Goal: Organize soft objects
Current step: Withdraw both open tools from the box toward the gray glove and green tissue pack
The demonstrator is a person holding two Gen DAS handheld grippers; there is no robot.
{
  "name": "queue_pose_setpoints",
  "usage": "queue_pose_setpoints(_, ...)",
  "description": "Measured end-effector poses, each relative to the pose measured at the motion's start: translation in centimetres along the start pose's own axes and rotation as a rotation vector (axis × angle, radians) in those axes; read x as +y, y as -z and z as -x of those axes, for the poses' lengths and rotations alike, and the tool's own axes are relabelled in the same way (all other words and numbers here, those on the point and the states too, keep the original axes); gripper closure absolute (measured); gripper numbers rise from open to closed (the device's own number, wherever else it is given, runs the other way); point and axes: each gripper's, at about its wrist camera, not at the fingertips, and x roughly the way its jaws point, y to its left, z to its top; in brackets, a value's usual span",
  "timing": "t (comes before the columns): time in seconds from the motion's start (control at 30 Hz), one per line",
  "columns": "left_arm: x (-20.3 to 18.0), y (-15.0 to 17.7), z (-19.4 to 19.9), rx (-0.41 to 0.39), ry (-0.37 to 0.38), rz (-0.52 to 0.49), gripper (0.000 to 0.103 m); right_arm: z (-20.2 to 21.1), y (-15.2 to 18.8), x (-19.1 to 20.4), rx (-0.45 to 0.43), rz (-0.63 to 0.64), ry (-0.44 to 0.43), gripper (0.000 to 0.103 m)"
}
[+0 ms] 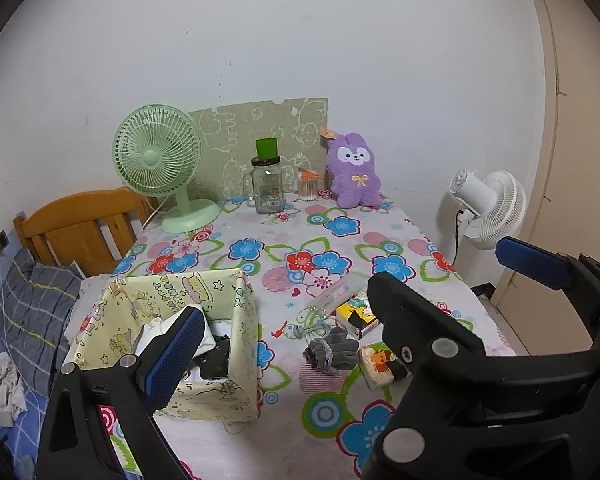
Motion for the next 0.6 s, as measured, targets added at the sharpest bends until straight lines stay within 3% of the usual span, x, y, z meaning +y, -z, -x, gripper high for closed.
queue_pose_setpoints(0.27,-1.2,1.2,-1.1,0.015,0.011,0.006,0.002,-0.8,1.6,-1.5,0.023,-0.019,0.0,0.003)
queue_pose_setpoints(0.6,-2.4,3.1,-4.2,0.095,0.037,0.018,0.005,-3.1,4.1,-3.4,0.08,-0.058,0.022,0.003)
